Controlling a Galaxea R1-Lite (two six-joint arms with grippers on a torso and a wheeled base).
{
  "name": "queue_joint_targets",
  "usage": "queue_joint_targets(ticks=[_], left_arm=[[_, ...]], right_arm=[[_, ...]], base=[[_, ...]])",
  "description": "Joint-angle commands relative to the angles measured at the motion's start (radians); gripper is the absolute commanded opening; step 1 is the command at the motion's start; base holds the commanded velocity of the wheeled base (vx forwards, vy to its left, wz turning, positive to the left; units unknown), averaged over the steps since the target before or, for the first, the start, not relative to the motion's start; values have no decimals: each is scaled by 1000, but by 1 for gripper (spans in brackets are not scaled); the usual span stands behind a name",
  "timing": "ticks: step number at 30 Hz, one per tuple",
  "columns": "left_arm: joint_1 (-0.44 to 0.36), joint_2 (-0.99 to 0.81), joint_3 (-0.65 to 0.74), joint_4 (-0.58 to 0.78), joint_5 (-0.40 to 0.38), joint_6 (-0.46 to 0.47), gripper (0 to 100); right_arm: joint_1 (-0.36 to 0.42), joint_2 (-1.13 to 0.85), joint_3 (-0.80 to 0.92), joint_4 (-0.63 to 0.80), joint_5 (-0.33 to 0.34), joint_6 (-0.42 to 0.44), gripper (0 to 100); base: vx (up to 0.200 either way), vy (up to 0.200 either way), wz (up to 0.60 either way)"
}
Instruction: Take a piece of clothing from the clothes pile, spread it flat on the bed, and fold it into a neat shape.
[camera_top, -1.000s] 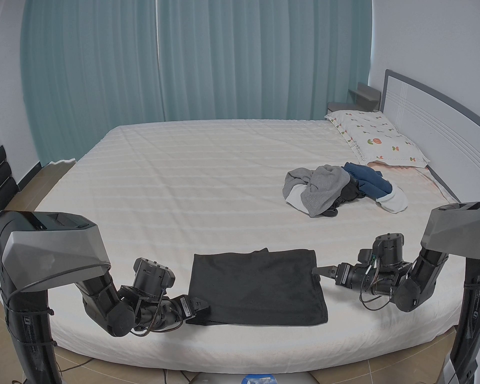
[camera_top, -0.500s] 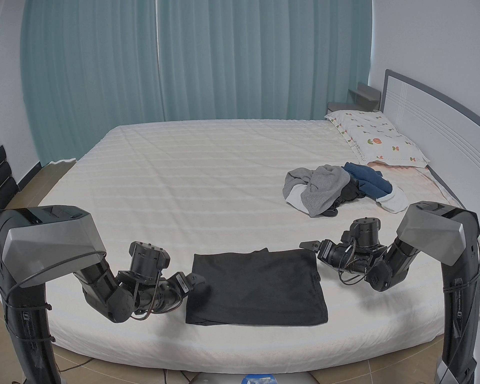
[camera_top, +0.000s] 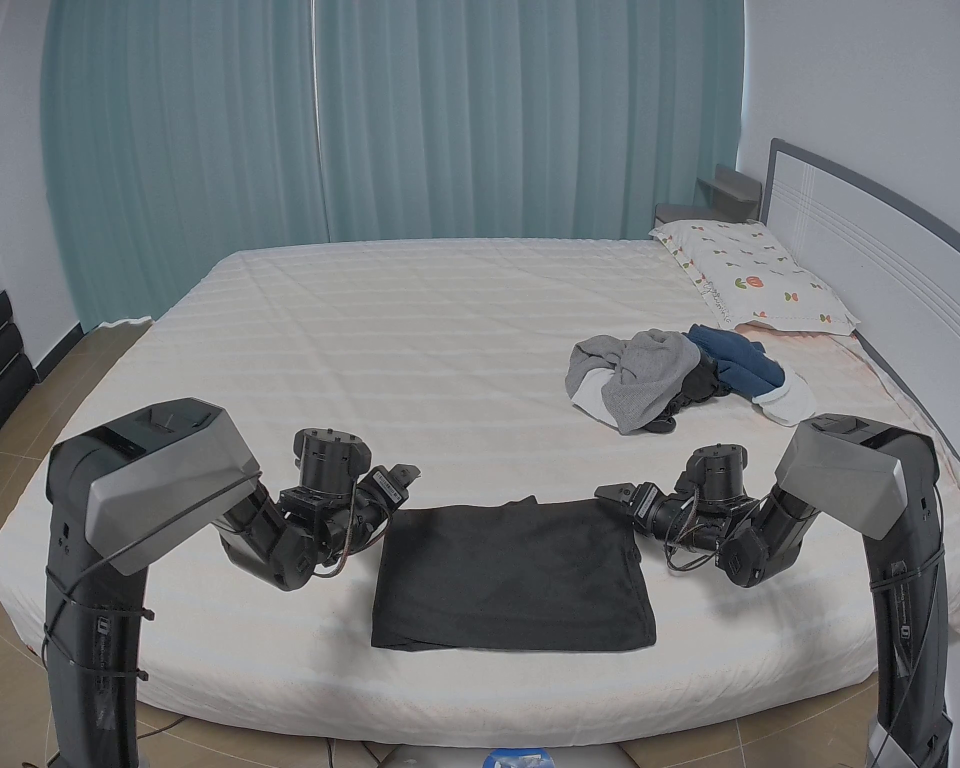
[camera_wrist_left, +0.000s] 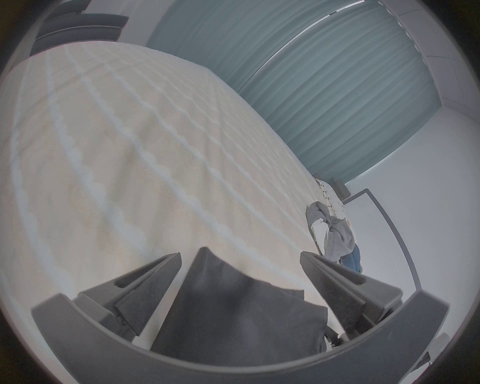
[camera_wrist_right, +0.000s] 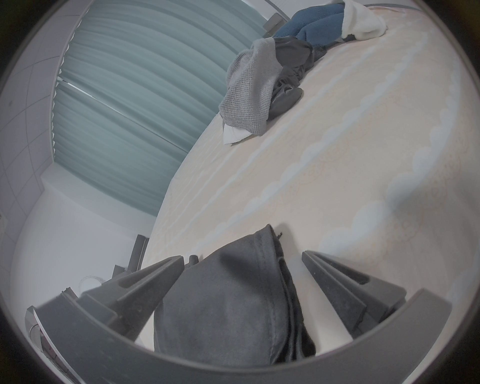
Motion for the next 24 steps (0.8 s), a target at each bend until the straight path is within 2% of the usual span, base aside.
queue_joint_targets(ticks=[1, 4, 15, 16, 18, 19, 24], left_arm=[[-2, 123, -113, 1, 19, 20, 100], [-2, 132, -125, 1, 22, 20, 100], [-2, 140, -125, -1, 26, 23, 100], [-2, 140, -125, -1, 28, 23, 0], [-2, 140, -125, -1, 33, 23, 0], [-2, 140, -125, -1, 34, 23, 0], [-4, 152, -128, -10, 82, 23, 0]], right_arm=[[7, 22, -25, -5, -42, 7, 100], [16, 21, -46, 7, -77, 3, 100], [39, 42, -99, 6, -91, 5, 100], [39, 47, -106, 1, -98, 3, 100], [39, 56, -123, 10, -114, 3, 100], [39, 56, -125, 10, -114, 3, 0], [36, 65, -131, 10, -124, 3, 0]], base=[[0, 0, 0], [0, 0, 0], [0, 0, 0], [0, 0, 0], [0, 0, 0], [0, 0, 0], [0, 0, 0]])
